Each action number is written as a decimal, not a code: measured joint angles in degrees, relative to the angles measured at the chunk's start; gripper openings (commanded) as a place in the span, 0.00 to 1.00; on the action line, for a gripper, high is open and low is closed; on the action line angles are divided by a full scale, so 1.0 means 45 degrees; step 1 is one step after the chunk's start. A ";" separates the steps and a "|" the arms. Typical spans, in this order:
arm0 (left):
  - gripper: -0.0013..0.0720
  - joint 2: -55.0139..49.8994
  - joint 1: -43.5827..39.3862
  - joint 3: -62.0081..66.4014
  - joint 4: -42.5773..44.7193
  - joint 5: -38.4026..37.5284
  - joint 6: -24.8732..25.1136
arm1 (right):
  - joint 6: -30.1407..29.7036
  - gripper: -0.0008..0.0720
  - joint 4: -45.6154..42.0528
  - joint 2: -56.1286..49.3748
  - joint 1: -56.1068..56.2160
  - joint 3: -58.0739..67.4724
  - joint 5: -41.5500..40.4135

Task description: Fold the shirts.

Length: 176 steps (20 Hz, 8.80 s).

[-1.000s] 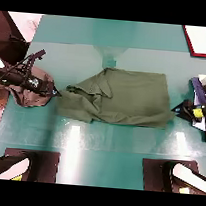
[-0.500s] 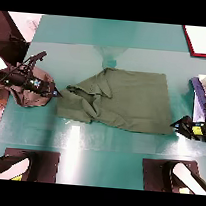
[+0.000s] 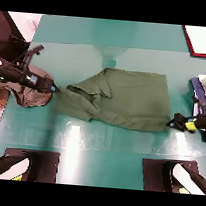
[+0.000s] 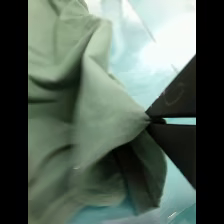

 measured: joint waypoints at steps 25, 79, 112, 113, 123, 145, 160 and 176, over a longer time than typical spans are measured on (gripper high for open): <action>0.06 0.1719 -0.0005 0.9680 0.0180 -0.0612 -0.2477 | 0.3385 0.03 -0.0063 -0.0534 0.0214 1.5062 0.4779; 0.06 0.0340 -0.1399 -0.6630 -0.1214 0.3492 0.0015 | 0.0083 0.03 -0.1598 -0.1744 -0.2050 -0.1554 -0.0981; 0.06 0.0510 -0.1365 1.0200 0.1331 -0.0053 -0.2642 | 0.3356 0.02 -0.2472 -0.1205 -0.0257 1.6451 0.4639; 0.06 -0.0209 -0.1365 0.9709 0.1331 -0.0282 -0.2642 | 0.3419 0.02 -0.2579 -0.1928 -0.0068 1.5883 0.4867; 0.06 -0.7363 -0.1355 0.8272 0.1413 0.1977 -0.1865 | 0.3580 0.02 -0.2764 -0.9510 0.1360 1.5616 0.3303; 0.73 -0.8592 -0.1010 0.6280 0.4435 0.1734 0.1579 | 0.3259 0.22 -0.3755 -0.7951 0.3755 0.9165 -0.1875; 0.71 -0.1977 0.0316 -0.1865 0.3638 0.0359 -0.1957 | 0.1632 0.60 -0.0471 -0.3745 0.1996 0.5217 -0.1030; 0.06 0.0801 0.0418 -0.8233 -0.0126 0.4367 -0.2346 | 0.1234 0.60 0.0243 -0.2905 0.1292 0.4051 -0.0563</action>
